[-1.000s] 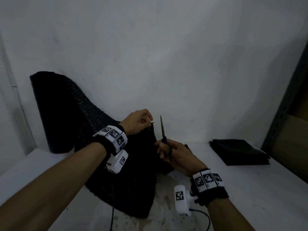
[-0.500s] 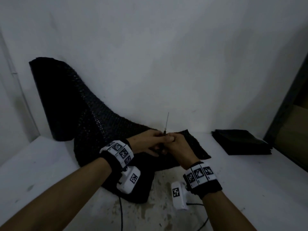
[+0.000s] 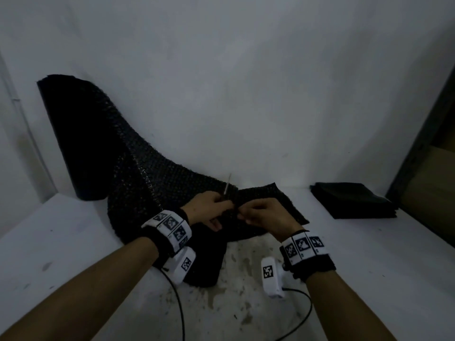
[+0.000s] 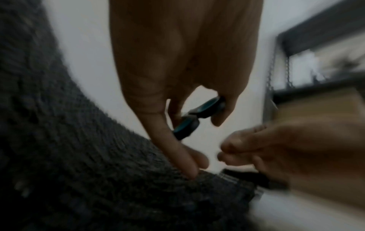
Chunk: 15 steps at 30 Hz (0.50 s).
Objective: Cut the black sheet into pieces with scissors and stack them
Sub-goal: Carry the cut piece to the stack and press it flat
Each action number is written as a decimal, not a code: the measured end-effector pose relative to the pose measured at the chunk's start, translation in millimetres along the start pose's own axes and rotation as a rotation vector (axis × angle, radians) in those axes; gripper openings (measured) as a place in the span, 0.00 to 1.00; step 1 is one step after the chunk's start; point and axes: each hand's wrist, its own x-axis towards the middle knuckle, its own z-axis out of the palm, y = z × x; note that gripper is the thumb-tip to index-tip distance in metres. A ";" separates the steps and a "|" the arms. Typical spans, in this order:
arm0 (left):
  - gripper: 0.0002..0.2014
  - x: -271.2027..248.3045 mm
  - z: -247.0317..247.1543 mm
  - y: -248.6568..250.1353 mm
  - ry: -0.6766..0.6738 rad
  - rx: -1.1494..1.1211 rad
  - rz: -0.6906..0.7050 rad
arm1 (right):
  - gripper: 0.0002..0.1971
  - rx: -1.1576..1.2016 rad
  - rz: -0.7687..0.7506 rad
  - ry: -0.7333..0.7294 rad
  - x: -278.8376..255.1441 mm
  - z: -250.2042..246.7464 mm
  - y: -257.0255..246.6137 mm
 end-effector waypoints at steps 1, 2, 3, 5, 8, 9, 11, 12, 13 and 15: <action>0.19 -0.8 -4.0 -3.3 0.030 0.184 -0.014 | 0.06 -0.201 0.002 0.042 4.2 -8.7 6.0; 0.21 -1.7 -8.0 -6.2 0.047 0.349 -0.032 | 0.08 -0.446 0.011 0.036 7.3 -16.9 11.0; 0.24 -2.3 -11.3 -8.7 0.046 0.487 -0.051 | 0.12 -0.684 0.040 -0.023 8.7 -22.8 14.1; 0.26 -1.5 -15.0 -13.1 0.002 0.696 -0.101 | 0.21 -0.990 0.121 -0.156 7.1 -29.7 18.3; 0.26 2.4 -12.9 -17.3 -0.067 0.915 -0.167 | 0.28 -1.144 0.205 -0.267 0.5 -35.4 15.4; 0.27 4.5 -11.4 -19.2 -0.075 0.982 -0.185 | 0.29 -1.179 0.221 -0.272 -1.2 -37.9 14.1; 0.32 8.6 -8.0 -24.3 -0.071 1.049 -0.206 | 0.30 -1.263 0.260 -0.272 -5.3 -43.5 10.4; 0.34 10.2 -6.2 -27.0 -0.065 1.067 -0.216 | 0.30 -1.294 0.273 -0.276 -7.5 -46.4 9.6; 0.34 11.6 -4.5 -29.3 -0.062 1.084 -0.227 | 0.30 -1.305 0.276 -0.279 -10.5 -49.0 9.0; 0.34 14.5 -3.2 -32.3 -0.069 1.107 -0.246 | 0.32 -1.282 0.276 -0.274 -14.9 -54.5 11.6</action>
